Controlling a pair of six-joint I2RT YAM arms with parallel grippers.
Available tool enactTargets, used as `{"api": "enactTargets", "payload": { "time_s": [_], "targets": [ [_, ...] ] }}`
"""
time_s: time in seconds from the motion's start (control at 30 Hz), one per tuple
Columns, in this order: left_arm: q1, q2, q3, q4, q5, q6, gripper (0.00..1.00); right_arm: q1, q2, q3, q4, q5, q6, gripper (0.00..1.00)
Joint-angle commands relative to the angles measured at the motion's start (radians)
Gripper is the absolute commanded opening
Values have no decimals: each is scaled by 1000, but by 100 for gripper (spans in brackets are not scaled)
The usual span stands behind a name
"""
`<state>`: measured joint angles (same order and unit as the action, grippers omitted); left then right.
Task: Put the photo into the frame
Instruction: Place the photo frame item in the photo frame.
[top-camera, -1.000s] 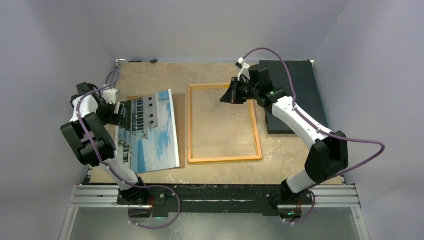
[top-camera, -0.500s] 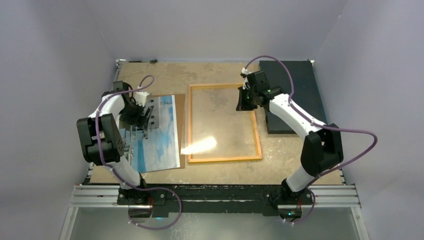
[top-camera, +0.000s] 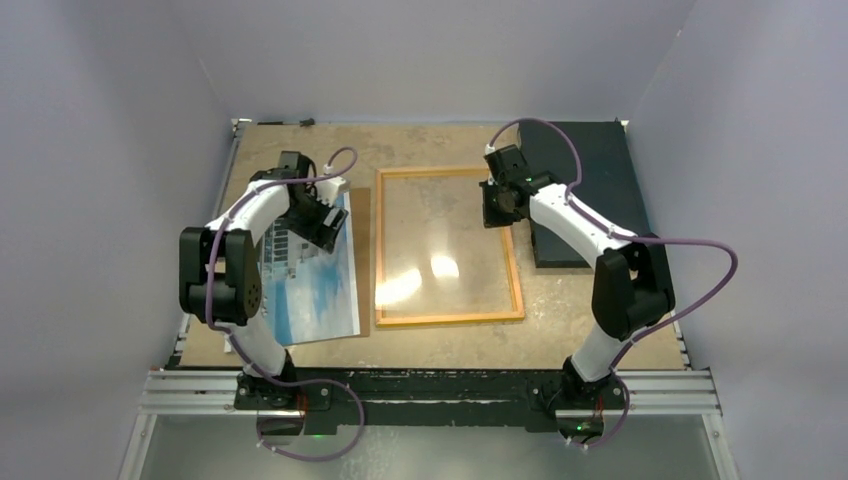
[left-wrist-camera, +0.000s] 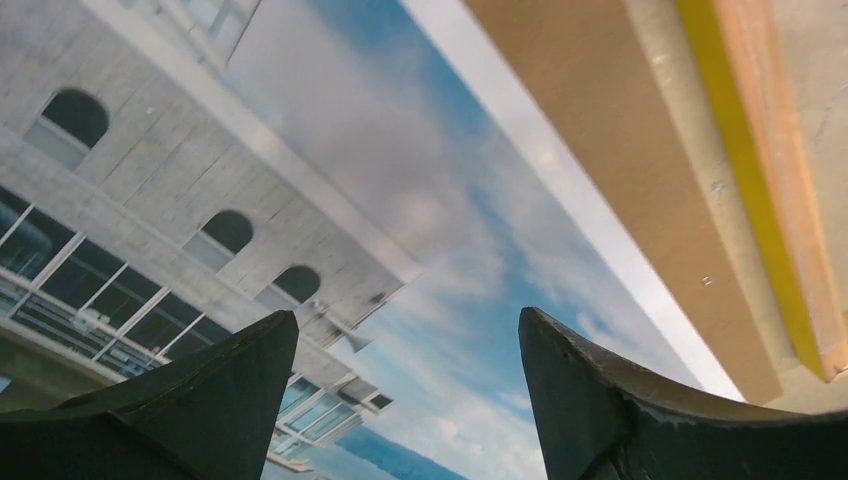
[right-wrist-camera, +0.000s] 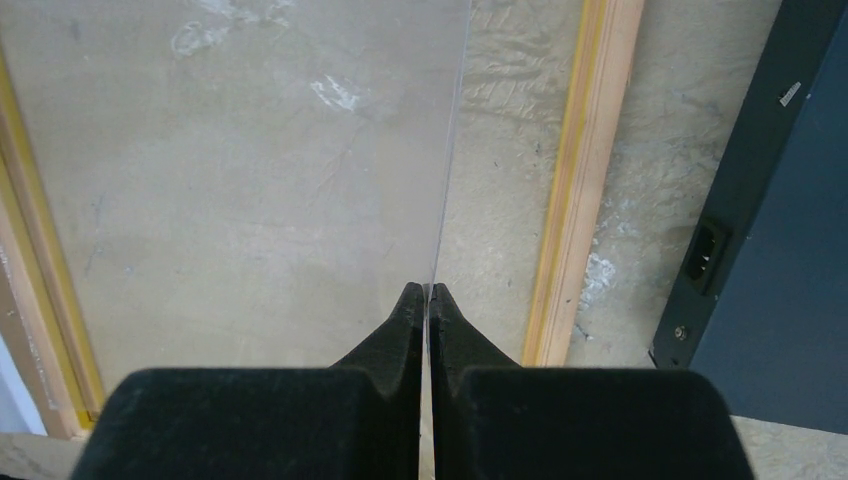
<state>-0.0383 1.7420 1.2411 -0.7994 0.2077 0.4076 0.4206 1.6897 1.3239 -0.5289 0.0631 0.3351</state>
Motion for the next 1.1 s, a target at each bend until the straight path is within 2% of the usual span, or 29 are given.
{"api": "enactTargets", "payload": {
  "time_s": [0.0, 0.2, 0.43, 1.07],
  "targets": [
    [-53, 21, 43, 22, 19, -57, 80, 1, -10, 31, -38, 80, -30, 0],
    [-158, 41, 13, 94, -7, -103, 76, 1, 4, 46, -50, 100, -40, 0],
    [-227, 101, 44, 113, -9, -153, 74, 1, 29, 90, -78, 132, -53, 0],
    [-260, 126, -13, 194, 14, -161, 66, 0, 3, -4, 14, -59, 7, 0]
  ]
}}
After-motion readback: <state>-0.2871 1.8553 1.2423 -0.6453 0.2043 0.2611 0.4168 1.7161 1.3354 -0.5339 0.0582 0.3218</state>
